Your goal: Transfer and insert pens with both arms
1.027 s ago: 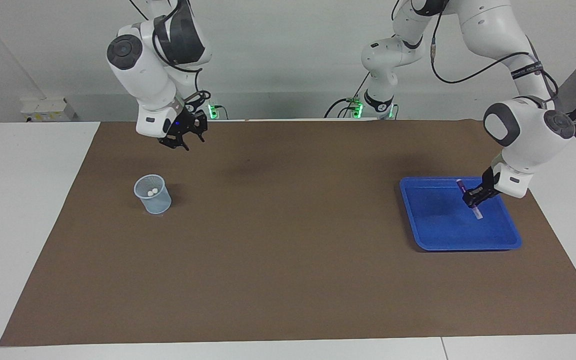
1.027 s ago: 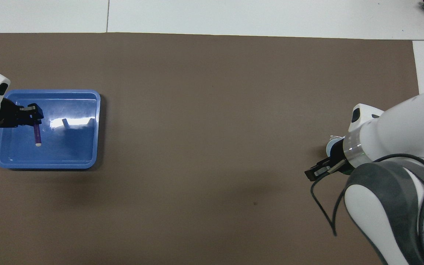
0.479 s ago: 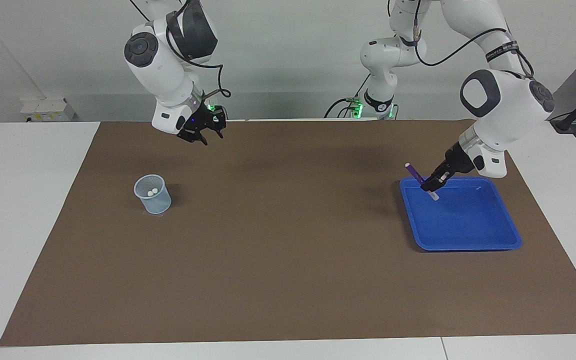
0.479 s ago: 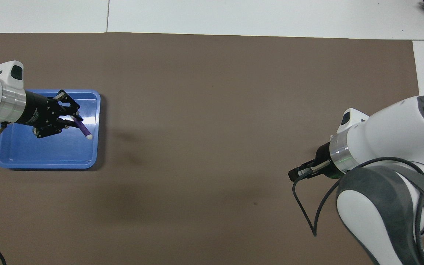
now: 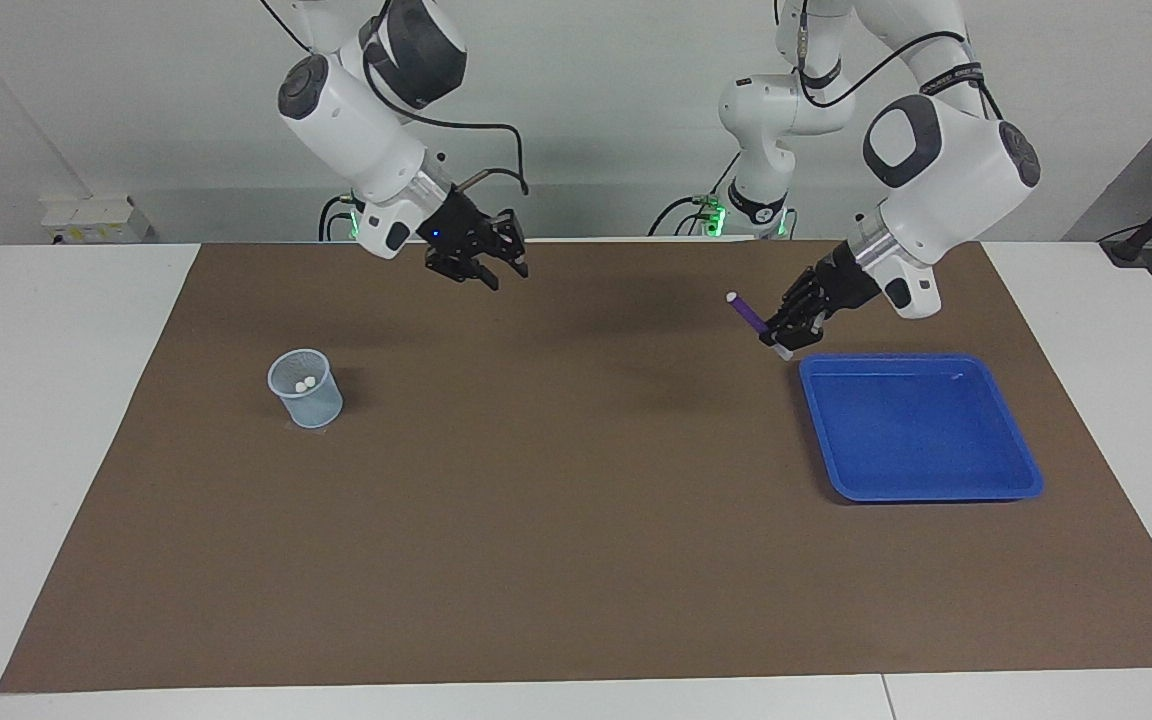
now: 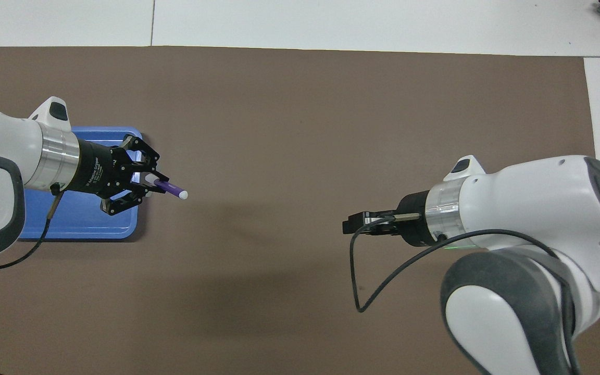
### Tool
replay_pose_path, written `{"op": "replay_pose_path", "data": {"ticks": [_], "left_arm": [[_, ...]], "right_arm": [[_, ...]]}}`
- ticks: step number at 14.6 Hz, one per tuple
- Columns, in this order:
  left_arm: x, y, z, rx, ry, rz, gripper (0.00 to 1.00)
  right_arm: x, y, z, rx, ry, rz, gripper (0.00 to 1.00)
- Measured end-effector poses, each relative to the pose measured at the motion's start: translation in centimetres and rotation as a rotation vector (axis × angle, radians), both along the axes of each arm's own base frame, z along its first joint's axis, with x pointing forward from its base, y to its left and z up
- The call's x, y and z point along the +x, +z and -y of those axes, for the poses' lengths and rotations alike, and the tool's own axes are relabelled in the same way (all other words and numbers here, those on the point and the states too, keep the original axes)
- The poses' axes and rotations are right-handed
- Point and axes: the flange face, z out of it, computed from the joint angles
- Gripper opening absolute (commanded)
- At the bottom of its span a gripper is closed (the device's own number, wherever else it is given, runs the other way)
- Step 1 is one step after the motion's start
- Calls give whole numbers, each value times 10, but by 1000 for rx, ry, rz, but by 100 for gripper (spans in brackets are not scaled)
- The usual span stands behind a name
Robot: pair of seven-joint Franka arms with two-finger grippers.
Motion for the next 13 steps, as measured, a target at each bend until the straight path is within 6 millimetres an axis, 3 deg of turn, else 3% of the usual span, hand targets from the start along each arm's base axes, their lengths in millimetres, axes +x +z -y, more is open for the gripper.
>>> {"op": "replay_pose_path", "data": {"ticks": [3, 6, 10, 13], "left_arm": [[-24, 13, 19, -18, 80, -54, 0], [-43, 15, 41, -12, 146, -110, 0], [-54, 21, 59, -8, 210, -141, 0], [-60, 24, 75, -9, 229, -147, 0]], "right_arm": [[-4, 10, -31, 90, -118, 8, 56], [-8, 21, -58, 148, -223, 0, 57], [-24, 36, -105, 212, -330, 19, 57], [-33, 36, -125, 233, -353, 21, 57]]}}
